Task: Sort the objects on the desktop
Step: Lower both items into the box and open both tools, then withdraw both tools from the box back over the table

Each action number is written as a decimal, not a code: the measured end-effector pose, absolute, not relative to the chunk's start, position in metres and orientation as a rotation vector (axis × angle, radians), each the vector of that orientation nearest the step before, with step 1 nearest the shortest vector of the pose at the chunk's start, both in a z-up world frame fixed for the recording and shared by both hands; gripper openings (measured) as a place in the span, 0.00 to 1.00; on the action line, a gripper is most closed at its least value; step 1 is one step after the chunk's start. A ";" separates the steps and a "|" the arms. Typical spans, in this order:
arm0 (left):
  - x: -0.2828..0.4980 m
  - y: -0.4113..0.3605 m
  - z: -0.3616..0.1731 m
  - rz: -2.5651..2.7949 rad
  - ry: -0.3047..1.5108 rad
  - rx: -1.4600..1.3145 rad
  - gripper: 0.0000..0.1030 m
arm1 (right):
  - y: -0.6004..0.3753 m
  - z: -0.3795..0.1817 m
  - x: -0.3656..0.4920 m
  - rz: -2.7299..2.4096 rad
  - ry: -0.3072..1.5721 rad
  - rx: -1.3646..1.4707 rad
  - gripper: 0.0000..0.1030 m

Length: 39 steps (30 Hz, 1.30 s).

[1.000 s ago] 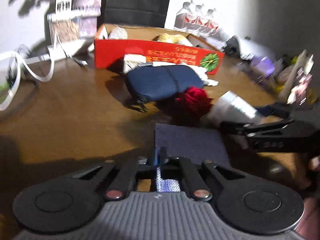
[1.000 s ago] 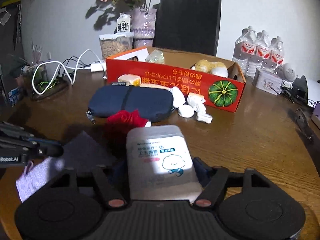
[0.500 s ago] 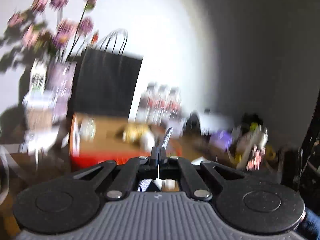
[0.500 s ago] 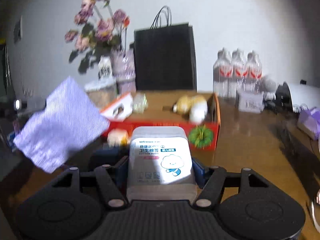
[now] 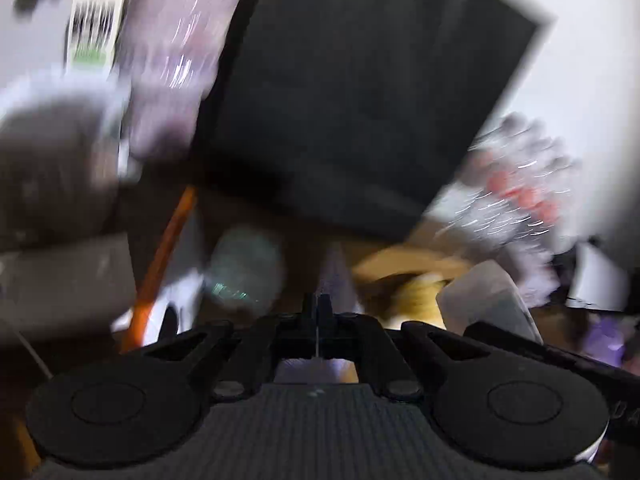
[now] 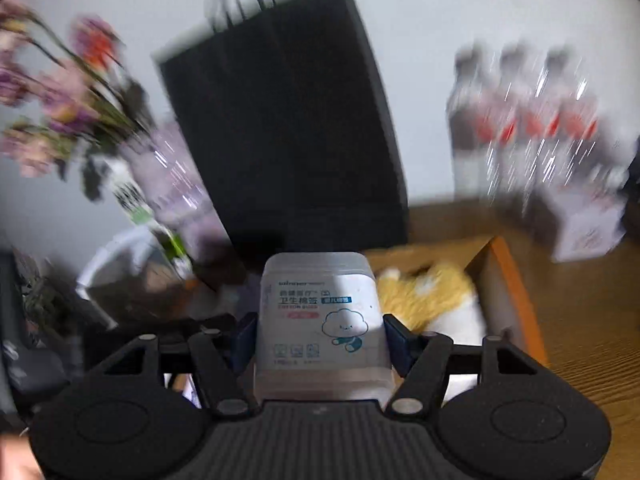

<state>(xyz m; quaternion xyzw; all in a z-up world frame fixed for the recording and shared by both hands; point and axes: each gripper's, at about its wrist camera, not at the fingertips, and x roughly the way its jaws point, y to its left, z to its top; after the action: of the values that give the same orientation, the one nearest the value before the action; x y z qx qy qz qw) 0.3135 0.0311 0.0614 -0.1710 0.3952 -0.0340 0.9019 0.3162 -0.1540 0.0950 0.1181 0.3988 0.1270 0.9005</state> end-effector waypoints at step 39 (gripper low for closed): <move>0.036 0.016 0.058 -0.090 0.618 -0.095 1.00 | -0.187 0.047 0.044 0.209 0.658 0.117 0.86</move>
<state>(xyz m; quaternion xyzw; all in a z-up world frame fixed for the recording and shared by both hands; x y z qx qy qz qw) 0.0356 0.0158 0.0582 -0.0466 0.3037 -0.0441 0.9506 0.0444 -0.1874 0.0465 0.0572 0.3223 0.1026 0.9393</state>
